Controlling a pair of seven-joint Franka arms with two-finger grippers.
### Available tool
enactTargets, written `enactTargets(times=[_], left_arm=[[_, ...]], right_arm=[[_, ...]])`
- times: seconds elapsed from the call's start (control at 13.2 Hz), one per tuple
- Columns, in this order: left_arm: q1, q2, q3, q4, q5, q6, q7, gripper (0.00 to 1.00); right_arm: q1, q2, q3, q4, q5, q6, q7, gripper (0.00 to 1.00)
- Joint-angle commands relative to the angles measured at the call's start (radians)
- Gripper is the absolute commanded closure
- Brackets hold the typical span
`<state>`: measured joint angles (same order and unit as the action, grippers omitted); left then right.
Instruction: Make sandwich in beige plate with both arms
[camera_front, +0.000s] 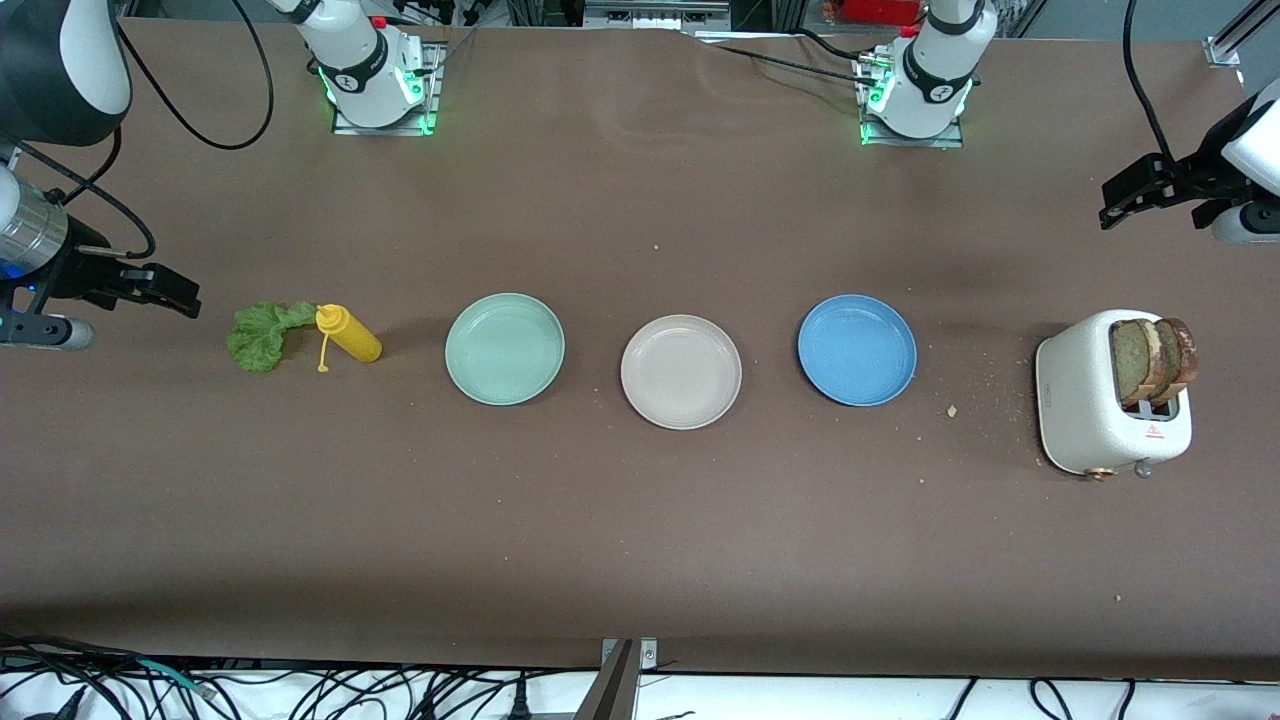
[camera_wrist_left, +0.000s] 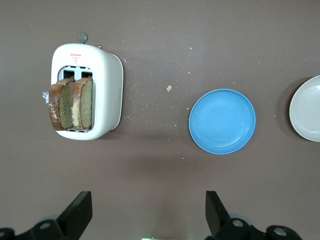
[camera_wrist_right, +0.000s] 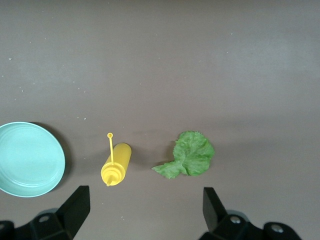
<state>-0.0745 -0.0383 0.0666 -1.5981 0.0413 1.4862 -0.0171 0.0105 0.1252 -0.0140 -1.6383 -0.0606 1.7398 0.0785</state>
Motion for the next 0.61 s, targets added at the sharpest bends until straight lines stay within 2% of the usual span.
enactTargets(times=[0.0,0.53], left_arm=[[0.007,0.012,-0.007,0.021,0.025,-0.003,0.000,0.00],[0.007,0.012,-0.007,0.021,0.023,-0.001,0.002,0.00]], right_arm=[[0.000,-0.002,-0.003,0.002,0.022,-0.011,0.000,0.00],[0.002,-0.002,-0.003,0.003,0.022,-0.011,-0.008,0.00]])
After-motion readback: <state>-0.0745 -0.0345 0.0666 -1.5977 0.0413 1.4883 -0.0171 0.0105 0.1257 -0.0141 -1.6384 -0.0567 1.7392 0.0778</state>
